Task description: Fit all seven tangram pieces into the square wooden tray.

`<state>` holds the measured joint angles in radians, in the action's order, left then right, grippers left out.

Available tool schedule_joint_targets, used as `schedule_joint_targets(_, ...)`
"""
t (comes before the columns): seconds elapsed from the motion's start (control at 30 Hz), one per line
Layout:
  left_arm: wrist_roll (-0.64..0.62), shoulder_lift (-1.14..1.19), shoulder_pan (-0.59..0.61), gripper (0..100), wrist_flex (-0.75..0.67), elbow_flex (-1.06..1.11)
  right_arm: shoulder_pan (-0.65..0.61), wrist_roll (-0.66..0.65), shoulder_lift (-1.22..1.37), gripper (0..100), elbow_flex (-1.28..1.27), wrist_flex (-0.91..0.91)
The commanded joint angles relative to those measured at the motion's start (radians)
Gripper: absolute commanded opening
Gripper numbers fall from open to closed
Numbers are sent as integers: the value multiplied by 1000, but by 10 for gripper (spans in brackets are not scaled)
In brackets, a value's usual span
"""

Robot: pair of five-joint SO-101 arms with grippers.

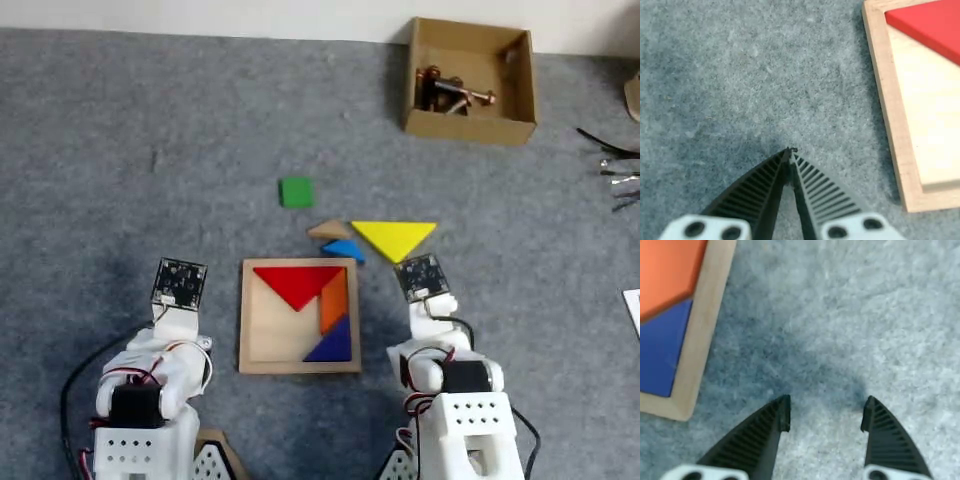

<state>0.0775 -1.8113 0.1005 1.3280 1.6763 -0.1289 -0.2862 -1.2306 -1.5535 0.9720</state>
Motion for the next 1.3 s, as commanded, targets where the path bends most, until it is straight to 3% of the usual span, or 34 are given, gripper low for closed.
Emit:
schedule_joint_targets(0.0,3,-7,-13,5,5,19,5,-3,16,223,-50,-27)
schedule_joint_targets(0.67,14,-8,-12,7,2,13,10,-3,16,221,-90,-19)
schedule_joint_targets(0.7,48,-10,-15,7,-14,7,10,-3,16,221,-90,-19)
schedule_joint_targets(0.87,443,-8,25,8,-163,-18,12,-5,16,221,-90,-21)
schedule_joint_targets(1.03,430,-2,120,11,-193,-163,12,-9,16,221,-90,-21)
schedule_joint_targets(1.27,431,47,73,73,-110,-386,12,-9,16,221,-90,-21)
